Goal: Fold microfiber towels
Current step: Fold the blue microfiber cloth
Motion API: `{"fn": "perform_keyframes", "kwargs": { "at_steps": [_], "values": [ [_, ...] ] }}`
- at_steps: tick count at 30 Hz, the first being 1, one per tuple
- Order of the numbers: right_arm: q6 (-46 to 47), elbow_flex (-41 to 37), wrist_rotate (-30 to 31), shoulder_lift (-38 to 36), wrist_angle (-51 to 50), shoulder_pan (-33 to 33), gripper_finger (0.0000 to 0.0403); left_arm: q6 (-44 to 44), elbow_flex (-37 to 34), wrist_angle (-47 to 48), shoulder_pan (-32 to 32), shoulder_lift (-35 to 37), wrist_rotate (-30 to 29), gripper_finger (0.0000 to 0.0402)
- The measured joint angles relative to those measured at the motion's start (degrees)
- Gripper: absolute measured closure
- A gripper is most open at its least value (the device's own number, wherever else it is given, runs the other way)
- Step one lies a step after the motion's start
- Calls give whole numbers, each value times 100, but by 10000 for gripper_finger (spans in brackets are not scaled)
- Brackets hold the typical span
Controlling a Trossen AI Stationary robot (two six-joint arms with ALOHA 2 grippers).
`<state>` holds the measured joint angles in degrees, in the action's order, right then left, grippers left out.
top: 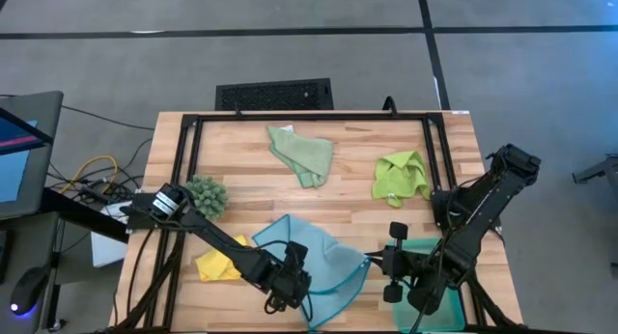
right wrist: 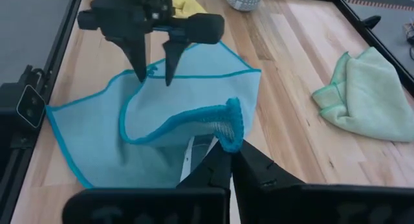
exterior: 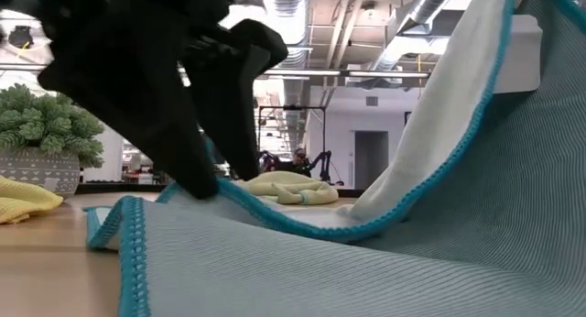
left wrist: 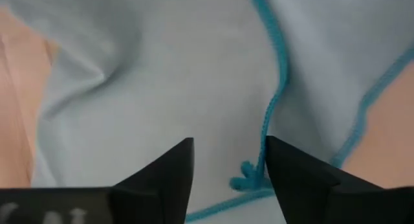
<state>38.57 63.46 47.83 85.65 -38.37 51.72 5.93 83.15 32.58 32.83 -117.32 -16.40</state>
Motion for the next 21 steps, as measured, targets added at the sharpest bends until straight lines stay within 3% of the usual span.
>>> {"fn": "perform_keyframes", "kwargs": {
  "at_steps": [5,10,12,15,21],
  "values": [
    [0,0,0,0,1,0,381,9,-137,12,-1,0,565,255],
    [1,0,0,0,5,0,380,60,-302,25,-10,0,643,339],
    [0,0,0,0,7,0,379,-8,-254,49,-4,1,447,380],
    [-22,0,7,0,10,0,381,-46,89,742,89,1,-114,392],
    [-591,317,141,-100,75,-17,388,835,1477,3416,421,1,-1438,399]
  ]
}}
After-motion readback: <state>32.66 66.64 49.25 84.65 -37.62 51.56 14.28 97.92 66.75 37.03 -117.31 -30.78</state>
